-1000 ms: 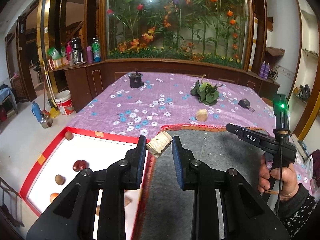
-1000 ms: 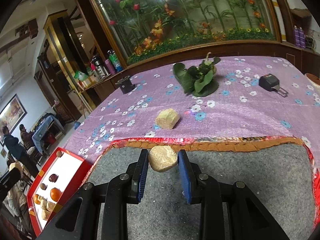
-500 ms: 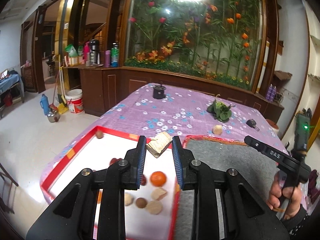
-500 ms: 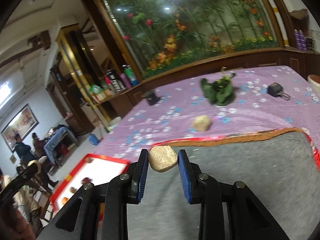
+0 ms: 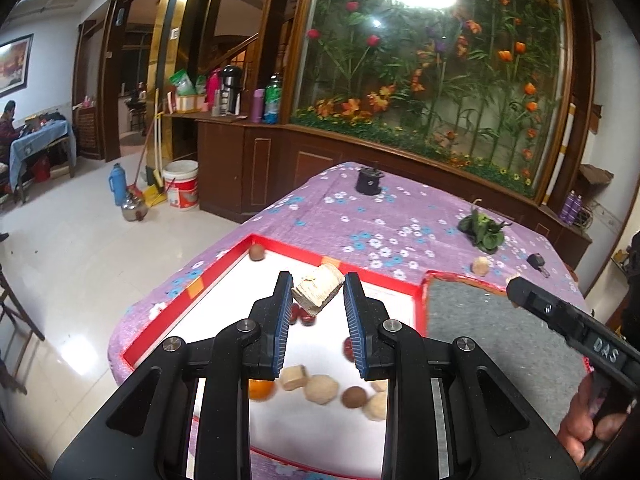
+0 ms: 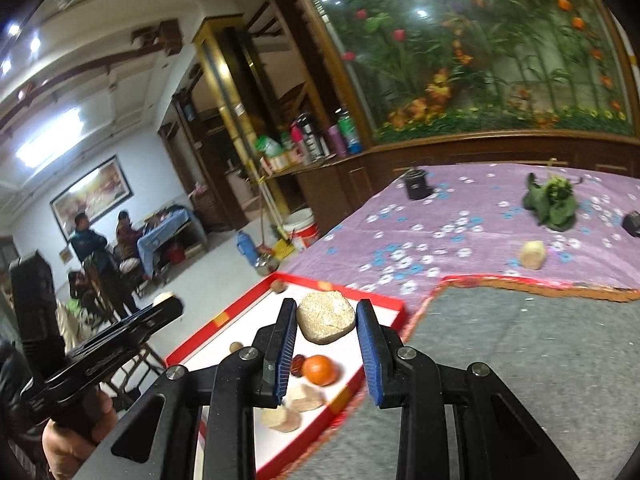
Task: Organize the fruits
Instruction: 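Carry the tan cube and cream chunk over the white box, then lower both pieces into the white box and open both tools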
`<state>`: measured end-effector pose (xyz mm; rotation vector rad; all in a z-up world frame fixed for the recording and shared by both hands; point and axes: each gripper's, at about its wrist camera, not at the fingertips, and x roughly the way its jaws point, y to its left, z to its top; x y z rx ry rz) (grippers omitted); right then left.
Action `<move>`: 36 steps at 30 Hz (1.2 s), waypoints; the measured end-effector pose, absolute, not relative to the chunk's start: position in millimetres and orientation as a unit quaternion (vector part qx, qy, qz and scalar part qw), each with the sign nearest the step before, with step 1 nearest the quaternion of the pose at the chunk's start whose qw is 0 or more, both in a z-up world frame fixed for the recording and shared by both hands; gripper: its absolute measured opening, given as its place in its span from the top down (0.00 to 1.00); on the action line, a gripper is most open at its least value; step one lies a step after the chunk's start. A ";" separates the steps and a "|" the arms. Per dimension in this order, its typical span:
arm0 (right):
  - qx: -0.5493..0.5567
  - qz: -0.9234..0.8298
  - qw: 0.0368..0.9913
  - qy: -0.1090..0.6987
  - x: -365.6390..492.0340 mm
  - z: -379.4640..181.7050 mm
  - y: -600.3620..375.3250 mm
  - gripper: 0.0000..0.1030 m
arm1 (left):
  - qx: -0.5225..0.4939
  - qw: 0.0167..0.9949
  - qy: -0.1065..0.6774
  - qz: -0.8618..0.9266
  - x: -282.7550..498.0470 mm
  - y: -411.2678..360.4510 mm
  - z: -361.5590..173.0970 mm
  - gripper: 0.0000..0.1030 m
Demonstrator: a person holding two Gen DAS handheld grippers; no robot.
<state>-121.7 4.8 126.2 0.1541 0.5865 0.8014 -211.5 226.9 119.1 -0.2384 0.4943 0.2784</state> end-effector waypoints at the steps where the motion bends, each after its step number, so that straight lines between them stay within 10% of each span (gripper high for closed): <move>1: 0.067 0.389 0.874 0.283 -124.3 124.8 13.0 0.72 | -0.118 0.952 0.245 0.140 -210.6 229.1 116.8 0.75; 36: 0.001 0.420 0.838 0.350 -116.1 46.0 92.9 0.72 | -0.078 0.920 0.334 0.191 -149.3 238.5 53.5 0.76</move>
